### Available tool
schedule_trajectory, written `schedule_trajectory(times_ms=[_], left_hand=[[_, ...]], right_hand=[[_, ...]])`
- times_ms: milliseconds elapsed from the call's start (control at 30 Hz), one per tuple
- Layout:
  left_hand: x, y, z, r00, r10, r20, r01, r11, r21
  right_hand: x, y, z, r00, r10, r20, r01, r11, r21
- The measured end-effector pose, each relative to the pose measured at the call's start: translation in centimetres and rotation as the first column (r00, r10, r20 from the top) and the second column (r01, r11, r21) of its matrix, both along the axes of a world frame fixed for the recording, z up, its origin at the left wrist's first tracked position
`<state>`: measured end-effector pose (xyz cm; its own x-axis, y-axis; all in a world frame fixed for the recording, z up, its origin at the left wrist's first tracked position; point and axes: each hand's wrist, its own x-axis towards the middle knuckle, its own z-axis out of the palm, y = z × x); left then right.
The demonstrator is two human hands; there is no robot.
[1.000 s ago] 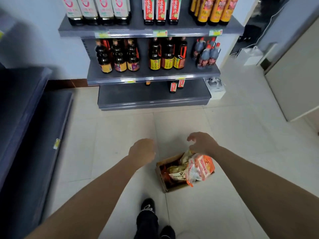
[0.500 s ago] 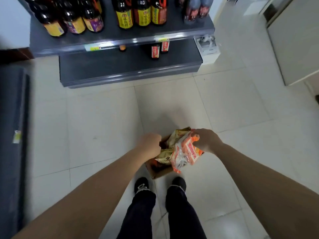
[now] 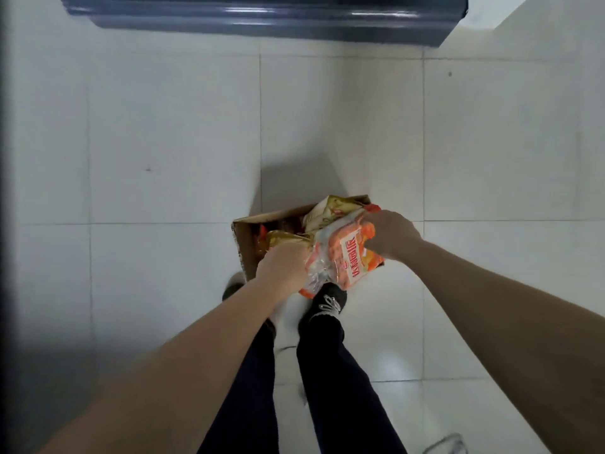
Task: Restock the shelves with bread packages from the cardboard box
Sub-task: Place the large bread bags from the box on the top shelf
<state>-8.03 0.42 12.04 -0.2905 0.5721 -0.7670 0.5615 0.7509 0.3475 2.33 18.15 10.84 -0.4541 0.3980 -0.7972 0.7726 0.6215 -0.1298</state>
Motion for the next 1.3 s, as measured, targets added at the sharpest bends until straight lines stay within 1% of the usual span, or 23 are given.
schedule_trajectory(times_ms=[100, 133, 233, 367, 433, 500, 567, 633, 733, 800, 867, 933, 967, 1000, 1033, 1100, 1133, 1233, 1300], left_hand=[[1.6, -0.2, -3.6, 0.999, 0.021, 0.037, -0.019, 0.998, -0.054], [2.0, -0.3, -4.9, 0.998, 0.030, 0.048, -0.027, 0.998, -0.060], [3.0, -0.9, -8.4, 0.997, 0.052, 0.060, -0.048, 0.996, -0.069], [3.6, -1.6, -12.0, 0.994, 0.081, 0.077, -0.073, 0.992, -0.099], [3.7, -1.9, -13.1, 0.991, 0.108, 0.079, -0.099, 0.989, -0.108], [3.7, -2.4, -13.6, 0.989, 0.135, 0.066, -0.127, 0.986, -0.111], [3.6, -2.8, -13.4, 0.983, 0.175, 0.055, -0.170, 0.981, -0.097], [3.4, -3.2, -12.5, 0.974, 0.224, 0.046, -0.220, 0.973, -0.070], [2.7, -3.2, -10.2, 0.963, 0.269, -0.034, -0.269, 0.963, -0.003], [2.2, -2.9, -8.1, 0.949, 0.306, -0.077, -0.305, 0.952, 0.023], [1.4, -2.7, -5.8, 0.929, 0.342, -0.139, -0.335, 0.940, 0.073], [0.4, -2.7, -3.2, 0.898, 0.395, -0.195, -0.379, 0.918, 0.116], [-0.3, -2.9, -2.1, 0.878, 0.437, -0.198, -0.424, 0.900, 0.107], [-1.0, -3.1, -1.0, 0.855, 0.491, -0.169, -0.482, 0.871, 0.094], [-1.8, -3.3, 0.2, 0.811, 0.577, -0.094, -0.572, 0.817, 0.076], [-3.4, -4.1, 2.5, 0.667, 0.738, 0.105, -0.745, 0.663, 0.073], [-4.2, -4.6, 3.8, 0.600, 0.779, 0.180, -0.798, 0.598, 0.075], [-6.3, -6.1, 8.1, 0.467, 0.841, 0.274, -0.884, 0.455, 0.110], [-7.5, -7.2, 11.2, 0.364, 0.882, 0.300, -0.931, 0.334, 0.146]], right_hand=[[-0.5, 0.8, -4.4, 0.976, 0.216, 0.026, -0.217, 0.976, 0.025], [-0.7, 0.9, -5.9, 0.951, 0.306, 0.042, -0.307, 0.951, 0.024], [-1.9, 1.0, -9.5, 0.827, 0.556, 0.081, -0.556, 0.831, -0.034], [-3.0, 0.3, -13.7, 0.693, 0.716, 0.077, -0.708, 0.697, -0.114], [-3.1, 0.0, -14.6, 0.677, 0.734, 0.057, -0.728, 0.678, -0.100], [-2.8, 0.0, -14.6, 0.719, 0.695, 0.007, -0.692, 0.717, -0.084], [-2.4, 0.2, -13.9, 0.793, 0.609, -0.016, -0.607, 0.789, -0.099], [-2.4, 0.6, -12.3, 0.868, 0.497, -0.017, -0.496, 0.862, -0.109], [-2.9, 0.9, -9.2, 0.957, 0.283, -0.060, -0.289, 0.948, -0.131], [-3.5, 0.8, -6.9, 0.984, 0.146, -0.101, -0.161, 0.974, -0.159], [-4.3, 0.7, -4.4, 0.988, 0.008, -0.152, -0.041, 0.977, -0.210], [-5.3, 0.6, -1.6, 0.970, -0.137, -0.201, 0.076, 0.955, -0.287], [-5.9, 0.5, -0.1, 0.954, -0.214, -0.209, 0.136, 0.933, -0.334], [-6.5, 0.4, 1.4, 0.935, -0.290, -0.205, 0.195, 0.902, -0.385], [-7.1, 0.4, 2.9, 0.917, -0.347, -0.197, 0.238, 0.872, -0.427], [-8.8, 0.1, 6.1, 0.900, -0.392, -0.190, 0.260, 0.834, -0.487], [-9.8, -0.1, 7.9, 0.900, -0.396, -0.184, 0.257, 0.822, -0.509], [-12.7, -1.0, 12.9, 0.909, -0.383, -0.163, 0.238, 0.799, -0.552], [-14.5, -2.0, 16.1, 0.906, -0.385, -0.175, 0.228, 0.793, -0.564]])
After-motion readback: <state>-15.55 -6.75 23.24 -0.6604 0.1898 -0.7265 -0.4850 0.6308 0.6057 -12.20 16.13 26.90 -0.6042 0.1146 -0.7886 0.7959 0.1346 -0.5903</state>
